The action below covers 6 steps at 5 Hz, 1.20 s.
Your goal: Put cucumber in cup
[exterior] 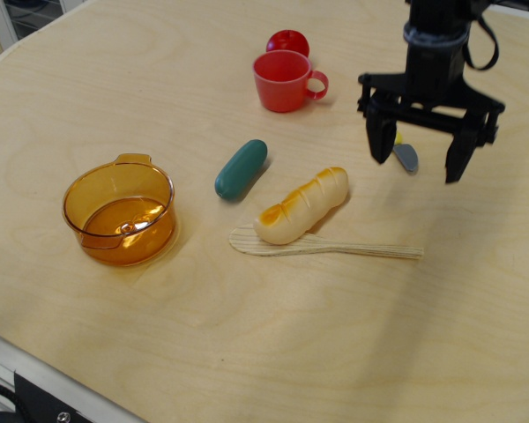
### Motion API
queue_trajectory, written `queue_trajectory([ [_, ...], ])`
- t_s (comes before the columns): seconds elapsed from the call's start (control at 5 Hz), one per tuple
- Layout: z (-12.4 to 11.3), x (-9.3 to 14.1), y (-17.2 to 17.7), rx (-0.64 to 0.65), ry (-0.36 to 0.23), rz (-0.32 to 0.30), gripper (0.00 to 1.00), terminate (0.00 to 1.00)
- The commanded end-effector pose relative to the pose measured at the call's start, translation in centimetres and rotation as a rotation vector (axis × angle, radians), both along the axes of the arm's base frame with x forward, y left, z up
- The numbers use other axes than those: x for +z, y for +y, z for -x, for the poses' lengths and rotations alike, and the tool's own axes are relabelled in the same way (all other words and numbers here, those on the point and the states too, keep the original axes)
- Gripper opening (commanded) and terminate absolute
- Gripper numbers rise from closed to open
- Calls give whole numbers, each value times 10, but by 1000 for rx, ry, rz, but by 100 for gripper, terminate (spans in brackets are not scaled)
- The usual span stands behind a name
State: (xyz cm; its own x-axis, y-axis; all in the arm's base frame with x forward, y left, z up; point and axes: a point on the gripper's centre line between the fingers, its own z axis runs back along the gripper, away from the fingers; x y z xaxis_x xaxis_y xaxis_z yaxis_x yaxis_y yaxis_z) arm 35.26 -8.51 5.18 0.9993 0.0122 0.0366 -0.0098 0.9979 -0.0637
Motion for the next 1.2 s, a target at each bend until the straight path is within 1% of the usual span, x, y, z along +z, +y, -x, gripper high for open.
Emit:
queue_trajectory([
  [0.0,40,37,32,17,-50,-75,100,0],
  [0.2,58,48,49,49,-64,-110,100,0],
  [0.4,65,43,77,64,-62,-158,100,0],
  [0.6,66,33,109,75,-11,-173,100,0],
  [0.8,66,23,139,103,-8,-175,100,0],
  [1.0,57,12,154,90,0,-167,100,0],
])
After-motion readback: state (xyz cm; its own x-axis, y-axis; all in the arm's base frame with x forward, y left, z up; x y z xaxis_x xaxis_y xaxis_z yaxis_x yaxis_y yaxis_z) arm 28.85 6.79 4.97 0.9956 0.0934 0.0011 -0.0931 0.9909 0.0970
